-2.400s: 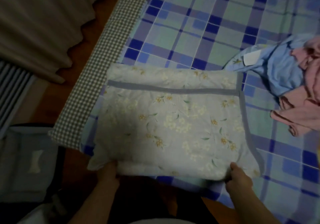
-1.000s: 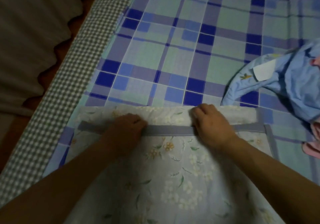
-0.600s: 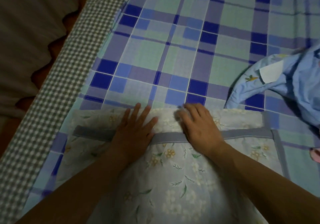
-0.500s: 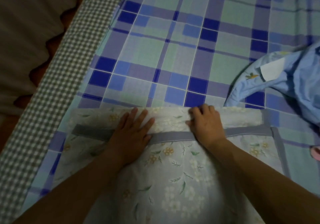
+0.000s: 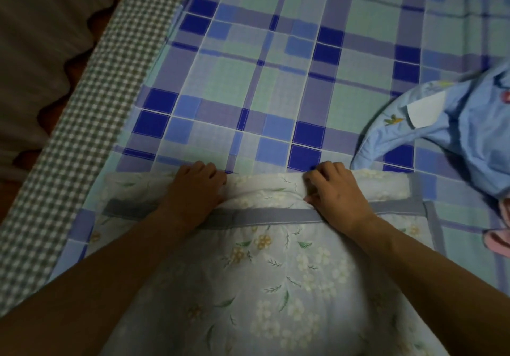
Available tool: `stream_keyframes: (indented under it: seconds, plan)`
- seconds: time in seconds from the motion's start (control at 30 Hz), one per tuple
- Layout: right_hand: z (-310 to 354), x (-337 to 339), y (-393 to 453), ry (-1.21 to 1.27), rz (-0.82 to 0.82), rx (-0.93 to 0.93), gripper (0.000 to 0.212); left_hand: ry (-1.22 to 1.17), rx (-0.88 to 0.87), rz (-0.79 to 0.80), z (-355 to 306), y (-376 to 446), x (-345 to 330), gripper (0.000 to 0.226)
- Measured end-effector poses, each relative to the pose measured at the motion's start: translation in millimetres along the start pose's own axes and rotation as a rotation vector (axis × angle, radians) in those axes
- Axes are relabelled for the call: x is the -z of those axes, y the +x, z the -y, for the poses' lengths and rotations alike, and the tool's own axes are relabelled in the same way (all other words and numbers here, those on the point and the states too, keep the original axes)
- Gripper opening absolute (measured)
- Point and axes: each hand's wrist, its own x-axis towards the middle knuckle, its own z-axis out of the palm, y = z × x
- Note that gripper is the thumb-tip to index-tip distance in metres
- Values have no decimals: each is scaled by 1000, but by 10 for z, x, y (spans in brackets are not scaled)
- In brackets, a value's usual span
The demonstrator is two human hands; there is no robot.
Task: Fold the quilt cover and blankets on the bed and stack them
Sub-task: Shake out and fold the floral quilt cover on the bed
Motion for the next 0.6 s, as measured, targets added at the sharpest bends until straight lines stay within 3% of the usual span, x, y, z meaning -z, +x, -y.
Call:
stream_keyframes:
  seconds: [0.1, 0.17, 0.23, 0.33, 0.37, 0.43, 0.5, 0.6]
  plan:
    - [-28, -35, 43, -19, -37, -6, 37, 80, -54, -71, 32, 19, 28, 16]
    - [-27, -61, 114, -48, -93, 8, 22, 102, -1, -143, 25, 70, 56, 15]
    - [1, -116, 176, -48, -129, -52, 15, 81, 170, -153, -51, 97, 110, 15]
    - [131, -146, 171, -4, -210, -331, 19, -69, 424, -171, -287, -8, 103, 23]
    - [210, -116, 142, 6, -271, -371, 18, -136, 399, -204, -406, -75, 101, 28]
    - [373, -9, 35, 87, -341, -252, 13, -177, 190, -233, -626, -258, 75, 28]
    - [428, 48, -180, 109, -236, -92, 17, -197, 99, -163, -676, -456, 37, 29]
    - [120, 40, -535, -31, -78, -206, 34, -214, 224, -58, -406, -644, 7, 40]
